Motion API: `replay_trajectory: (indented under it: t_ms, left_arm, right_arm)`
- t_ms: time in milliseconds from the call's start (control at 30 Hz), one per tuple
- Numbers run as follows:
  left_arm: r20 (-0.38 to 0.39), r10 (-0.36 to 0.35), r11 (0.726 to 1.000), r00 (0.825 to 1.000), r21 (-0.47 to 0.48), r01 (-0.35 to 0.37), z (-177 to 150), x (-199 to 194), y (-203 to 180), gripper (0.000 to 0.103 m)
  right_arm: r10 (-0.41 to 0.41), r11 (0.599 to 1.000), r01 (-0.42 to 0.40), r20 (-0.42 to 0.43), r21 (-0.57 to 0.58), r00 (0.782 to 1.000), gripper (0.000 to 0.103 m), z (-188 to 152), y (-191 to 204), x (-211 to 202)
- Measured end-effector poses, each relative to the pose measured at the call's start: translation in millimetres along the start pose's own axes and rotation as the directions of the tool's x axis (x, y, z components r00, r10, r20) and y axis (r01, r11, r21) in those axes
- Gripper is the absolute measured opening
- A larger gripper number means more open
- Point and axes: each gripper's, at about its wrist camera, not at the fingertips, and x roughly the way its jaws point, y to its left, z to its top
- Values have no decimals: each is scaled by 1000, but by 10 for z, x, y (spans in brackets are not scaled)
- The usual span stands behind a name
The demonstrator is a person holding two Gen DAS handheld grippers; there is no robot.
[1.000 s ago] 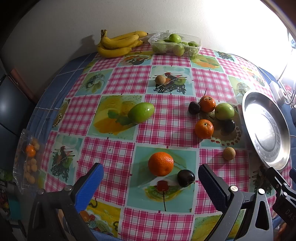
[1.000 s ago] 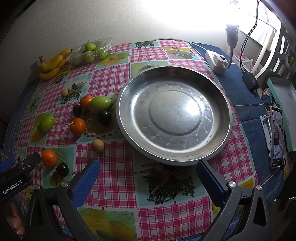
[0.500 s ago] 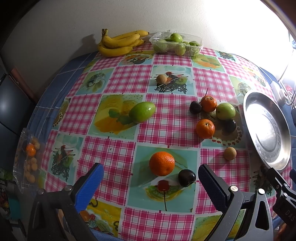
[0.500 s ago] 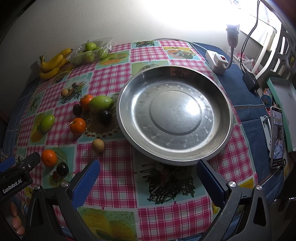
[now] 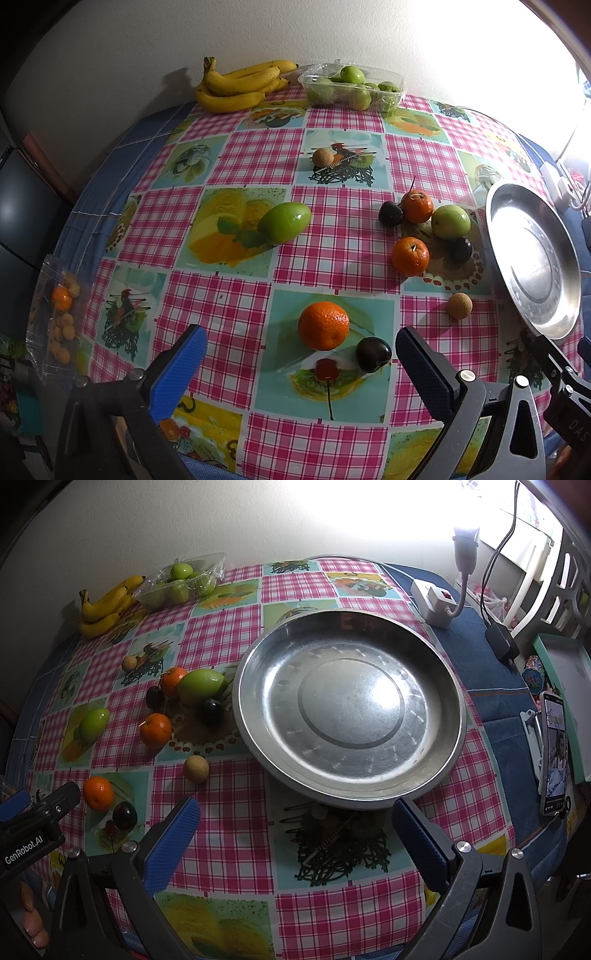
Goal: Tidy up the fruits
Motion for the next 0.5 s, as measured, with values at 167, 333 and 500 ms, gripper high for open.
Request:
replay_trajectory:
  t_ms: [167,333,500]
  left_arm:
    - [-1,-1,1000,1000,-4,1,-17,9,19,103]
    - [-13,-11,1000,1000,-19,11,-5,20,34,103]
    - [-37,-95,994,995,-54,93,8,34,94,103]
  right_arm:
    - [2,1000,-2,-7,1,1000,103,-20,11,13]
    - [8,1000,-8,-15,5,1000,103,-42,8,32]
    - [46,999,-46,3,-23,999,103,-14,57,-12]
